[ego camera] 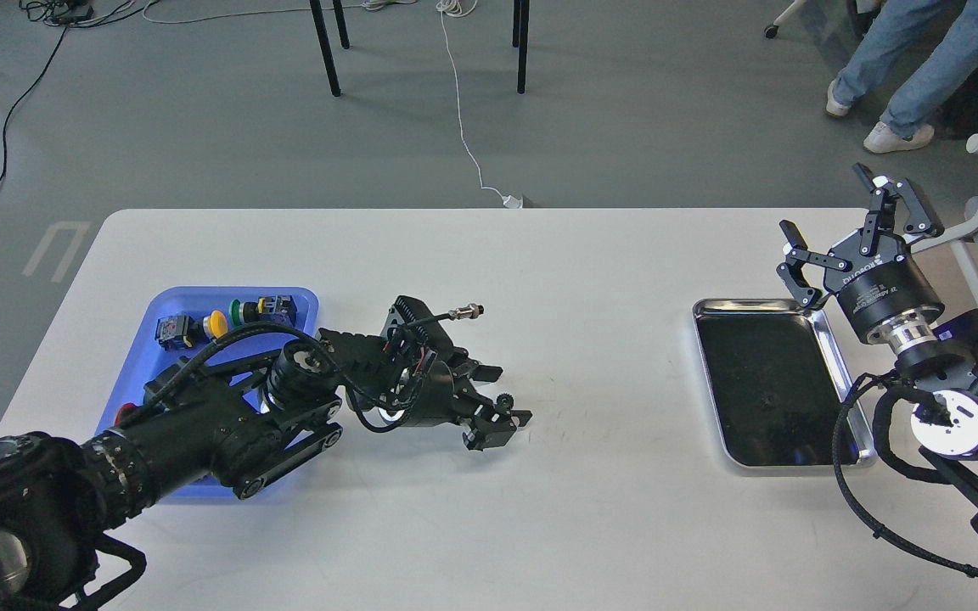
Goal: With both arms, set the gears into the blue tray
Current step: 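Close the left gripper on the black part on the table, then carry the black part with the left gripper into the blue tray and release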
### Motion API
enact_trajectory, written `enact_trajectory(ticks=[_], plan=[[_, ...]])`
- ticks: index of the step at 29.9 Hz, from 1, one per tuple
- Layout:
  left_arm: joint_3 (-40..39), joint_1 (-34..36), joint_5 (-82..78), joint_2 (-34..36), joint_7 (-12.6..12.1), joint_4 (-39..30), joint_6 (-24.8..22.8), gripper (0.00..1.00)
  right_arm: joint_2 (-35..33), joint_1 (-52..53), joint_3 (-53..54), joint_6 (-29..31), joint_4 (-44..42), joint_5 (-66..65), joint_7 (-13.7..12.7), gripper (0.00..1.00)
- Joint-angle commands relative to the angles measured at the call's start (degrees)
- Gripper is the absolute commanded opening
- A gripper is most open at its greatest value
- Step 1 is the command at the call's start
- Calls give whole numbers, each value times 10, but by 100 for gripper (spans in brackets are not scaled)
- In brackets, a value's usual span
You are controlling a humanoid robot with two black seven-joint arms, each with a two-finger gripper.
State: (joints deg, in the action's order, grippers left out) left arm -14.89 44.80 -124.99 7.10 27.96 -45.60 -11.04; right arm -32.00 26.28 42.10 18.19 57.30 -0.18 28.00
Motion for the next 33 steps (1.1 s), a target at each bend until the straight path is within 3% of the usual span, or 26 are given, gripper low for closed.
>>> enact_trajectory(ticks=[1, 3, 9, 19, 25, 33], plan=[[14, -2, 0, 1, 0, 0, 4, 33, 0, 0, 0, 0, 0, 0, 0, 96], [22, 0, 0, 2, 0, 0, 8, 17, 0, 0, 0, 0, 0, 0, 0, 96], [22, 6, 0, 0, 0, 0, 22, 12, 0, 0, 0, 0, -1, 0, 0, 97], [15, 14, 0, 5, 0, -5, 40, 12, 0, 1, 1, 0, 0, 0, 0, 97], [12, 86, 0, 13, 0, -9, 43, 13, 0, 3, 0, 1, 0, 0, 0, 97], [12, 158, 0, 91, 0, -12, 46, 16, 1, 3, -1, 2, 3, 0, 0, 97]])
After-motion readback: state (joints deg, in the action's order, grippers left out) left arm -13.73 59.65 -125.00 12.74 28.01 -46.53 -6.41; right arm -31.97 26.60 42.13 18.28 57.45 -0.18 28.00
